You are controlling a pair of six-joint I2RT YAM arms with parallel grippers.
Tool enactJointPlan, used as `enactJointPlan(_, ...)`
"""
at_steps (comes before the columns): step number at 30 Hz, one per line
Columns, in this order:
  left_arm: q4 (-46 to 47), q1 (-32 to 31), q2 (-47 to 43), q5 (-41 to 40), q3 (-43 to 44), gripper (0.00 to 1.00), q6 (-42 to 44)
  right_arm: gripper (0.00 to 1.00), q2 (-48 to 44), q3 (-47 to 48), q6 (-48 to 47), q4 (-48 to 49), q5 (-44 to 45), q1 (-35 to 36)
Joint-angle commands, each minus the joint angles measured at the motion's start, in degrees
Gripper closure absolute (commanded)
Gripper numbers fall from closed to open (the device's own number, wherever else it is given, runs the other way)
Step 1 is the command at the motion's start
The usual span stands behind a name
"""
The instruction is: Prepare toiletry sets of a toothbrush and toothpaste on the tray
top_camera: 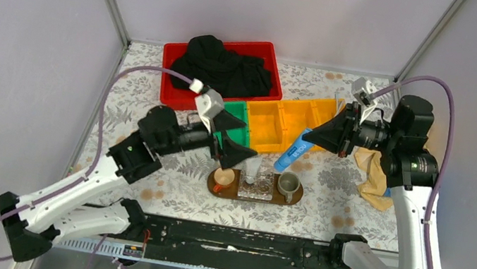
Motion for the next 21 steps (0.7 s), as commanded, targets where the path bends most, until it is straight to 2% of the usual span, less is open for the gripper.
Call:
enactJointPlan(1,-15.89,11.74,0.17,-3.79,2.76,0.00,2.38,1.00,-0.76,0.69,-17.34,-9.97,9.47,4.05)
enactJointPlan(4,-17.22,22.68,0.61,-1.71,2.38,0.00,0.05,1.00,-2.30,-3.97,-19.92,-6.42,16.65,10.99)
enactJointPlan(6,-17.31,25.77,0.22,-5.58,1.32,0.00,-0.62,1.00,-2.81,-6.48,-20.53,-3.51,17.91,12.41)
enactJointPlan(14,-15.73,25.89,-6.75,-21.69,-10.04,0.00,5.90,1.00,-0.08,-9.91,-23.02,0.60,19.32,16.41)
enactJointPlan(21,-16.33,25.89,-7.62,-23.10,-11.44,0.00,6.78,1.00,1.40,-13.29,-23.59,4.51,19.40,17.23)
